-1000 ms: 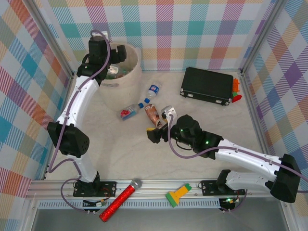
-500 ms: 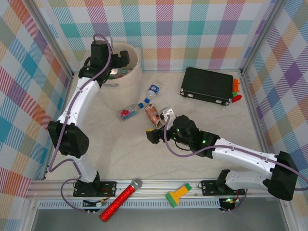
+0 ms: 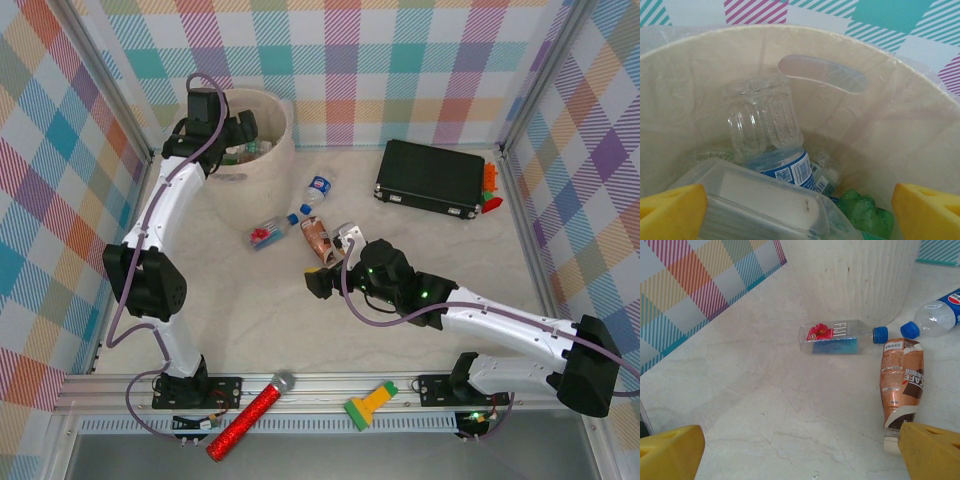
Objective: Put the plastic bottles in the bin
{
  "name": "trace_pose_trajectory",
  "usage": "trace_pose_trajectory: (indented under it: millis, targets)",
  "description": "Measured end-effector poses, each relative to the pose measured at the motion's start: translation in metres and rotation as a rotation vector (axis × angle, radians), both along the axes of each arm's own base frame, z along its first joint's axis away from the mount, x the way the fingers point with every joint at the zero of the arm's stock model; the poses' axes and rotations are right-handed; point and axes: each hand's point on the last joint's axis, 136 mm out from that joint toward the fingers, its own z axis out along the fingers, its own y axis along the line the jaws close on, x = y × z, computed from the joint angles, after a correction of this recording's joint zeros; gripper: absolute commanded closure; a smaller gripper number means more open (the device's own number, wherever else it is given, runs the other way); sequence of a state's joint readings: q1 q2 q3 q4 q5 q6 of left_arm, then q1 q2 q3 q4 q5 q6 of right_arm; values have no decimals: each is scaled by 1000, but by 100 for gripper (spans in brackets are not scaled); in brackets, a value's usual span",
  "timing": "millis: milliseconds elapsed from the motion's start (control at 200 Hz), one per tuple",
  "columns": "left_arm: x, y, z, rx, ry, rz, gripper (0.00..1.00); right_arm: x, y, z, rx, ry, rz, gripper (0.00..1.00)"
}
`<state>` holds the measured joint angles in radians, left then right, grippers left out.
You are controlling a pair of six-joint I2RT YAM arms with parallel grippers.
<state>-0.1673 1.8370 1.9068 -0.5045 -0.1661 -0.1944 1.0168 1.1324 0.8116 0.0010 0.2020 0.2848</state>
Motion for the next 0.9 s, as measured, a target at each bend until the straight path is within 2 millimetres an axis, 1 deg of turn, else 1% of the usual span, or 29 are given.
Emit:
trace_pose_trajectory:
  millis: [100,165,275,380,515,620,660,735,830,900]
  targets:
    - [-4,-2,4,-13,0,-7,3,1,0,0,1,1,-5,1]
    - [-9,-4,11,-32,-8,-16,3,2,-1,-1,-1,3,-13,1]
    - [-22,-11,36,-65,-54,-44,1,5,-2,-8,-17,13,-34,1]
    - [-42,-17,63,-102,-106,-67,0,10,-4,-21,-58,30,-67,1]
    - [-73,-25,78,-144,-143,-93,0,19,-8,-36,-101,43,-116,1]
    - [-94,-32,76,-174,-148,-109,0,28,-13,-45,-117,67,-147,1]
    - [-102,-35,72,-184,-142,-115,0,33,-16,-49,-119,79,-161,0]
    - [-117,-44,60,-198,-122,-138,0,43,-22,-59,-124,114,-189,4]
    - [-136,-58,43,-215,-94,-171,0,57,-31,-79,-142,178,-219,10]
    - [-151,-69,31,-220,-70,-199,1,63,-35,-98,-164,243,-228,13]
